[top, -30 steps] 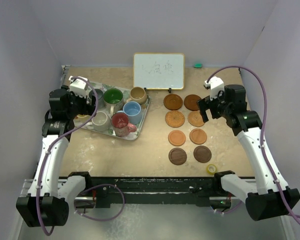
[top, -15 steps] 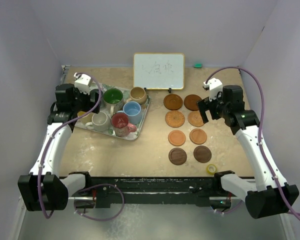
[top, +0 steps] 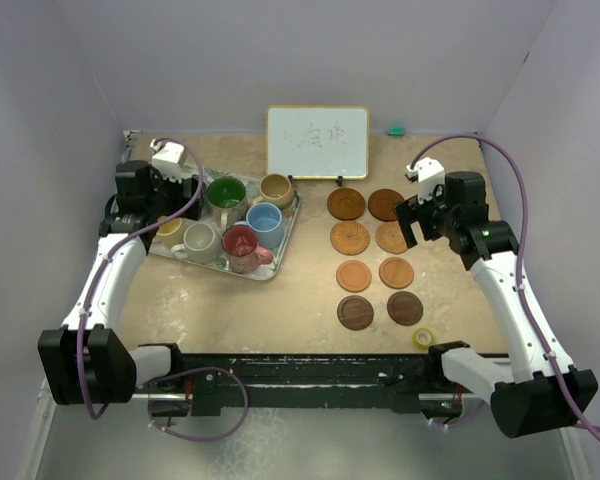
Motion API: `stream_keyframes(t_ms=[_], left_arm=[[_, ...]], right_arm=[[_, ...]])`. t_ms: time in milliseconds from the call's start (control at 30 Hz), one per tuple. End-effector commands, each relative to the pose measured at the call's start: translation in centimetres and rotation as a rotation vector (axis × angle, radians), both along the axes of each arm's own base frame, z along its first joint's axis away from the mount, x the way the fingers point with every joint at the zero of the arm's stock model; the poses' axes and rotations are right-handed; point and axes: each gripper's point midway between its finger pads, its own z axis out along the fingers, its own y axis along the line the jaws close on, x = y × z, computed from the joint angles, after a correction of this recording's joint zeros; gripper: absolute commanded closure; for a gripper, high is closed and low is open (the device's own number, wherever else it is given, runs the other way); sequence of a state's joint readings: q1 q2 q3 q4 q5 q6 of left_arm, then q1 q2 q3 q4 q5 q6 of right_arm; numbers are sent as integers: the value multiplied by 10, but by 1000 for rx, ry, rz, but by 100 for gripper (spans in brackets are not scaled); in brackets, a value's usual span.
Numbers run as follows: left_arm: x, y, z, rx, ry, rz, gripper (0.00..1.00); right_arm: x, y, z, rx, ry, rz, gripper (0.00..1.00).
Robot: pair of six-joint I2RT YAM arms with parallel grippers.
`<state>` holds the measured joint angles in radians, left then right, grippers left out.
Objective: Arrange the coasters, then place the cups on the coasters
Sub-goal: Pick up the cup from the tray.
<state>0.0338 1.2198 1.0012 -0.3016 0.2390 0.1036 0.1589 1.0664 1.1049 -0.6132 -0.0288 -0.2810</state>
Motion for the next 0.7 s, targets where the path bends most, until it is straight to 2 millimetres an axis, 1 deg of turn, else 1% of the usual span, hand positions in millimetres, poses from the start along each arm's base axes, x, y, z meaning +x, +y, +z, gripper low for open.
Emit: stream_keyframes(t_ms=[0,133,267,400,567,667], left_arm=[[21,-10,22,-52,-42,10,16],[33,-17,10,-46,22,23,21],[45,-30,-1,-48,79,18,33],[55,-40,-17,-16,131,23,40],[63,-40,-32,-13,181,50,44],[65,-40,-41,-18,223,63,47]], right_arm=[[5,1,10,1,-49,10,0],[5,2,6,2,-33,17,0],[9,2,7,-3,-38,12,0],[9,3,3,-2,-20,19,0],[8,4,1,-1,-15,26,0],[7,5,2,4,-18,30,0]])
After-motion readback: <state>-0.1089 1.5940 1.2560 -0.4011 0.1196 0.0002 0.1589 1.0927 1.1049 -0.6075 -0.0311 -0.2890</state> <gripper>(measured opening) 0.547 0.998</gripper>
